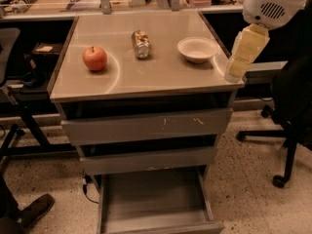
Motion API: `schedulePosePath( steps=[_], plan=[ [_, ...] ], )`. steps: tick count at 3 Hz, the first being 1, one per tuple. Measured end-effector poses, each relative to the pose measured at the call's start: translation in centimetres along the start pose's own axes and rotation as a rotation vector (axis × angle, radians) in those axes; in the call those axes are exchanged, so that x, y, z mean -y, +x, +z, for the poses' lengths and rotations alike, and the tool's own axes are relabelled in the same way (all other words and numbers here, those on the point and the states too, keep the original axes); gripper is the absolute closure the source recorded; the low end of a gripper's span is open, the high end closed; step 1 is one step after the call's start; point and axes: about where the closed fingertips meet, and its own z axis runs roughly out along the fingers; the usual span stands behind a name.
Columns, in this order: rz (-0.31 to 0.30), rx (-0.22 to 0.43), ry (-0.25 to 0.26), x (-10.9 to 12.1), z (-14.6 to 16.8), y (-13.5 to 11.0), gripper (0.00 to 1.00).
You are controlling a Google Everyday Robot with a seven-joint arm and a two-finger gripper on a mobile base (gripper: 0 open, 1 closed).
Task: Place orange can into bottom drawer
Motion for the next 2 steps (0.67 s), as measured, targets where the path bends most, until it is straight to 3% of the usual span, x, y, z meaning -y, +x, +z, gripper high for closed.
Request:
schedulePosePath(
  steps=[1,2],
  plan=[
    [0.003,0.034,0.014,0.0,0.2,-0.5,0.00],
    [0.048,0.125,0.004,2.1,1.5,-3.5,0.00]
  ],
)
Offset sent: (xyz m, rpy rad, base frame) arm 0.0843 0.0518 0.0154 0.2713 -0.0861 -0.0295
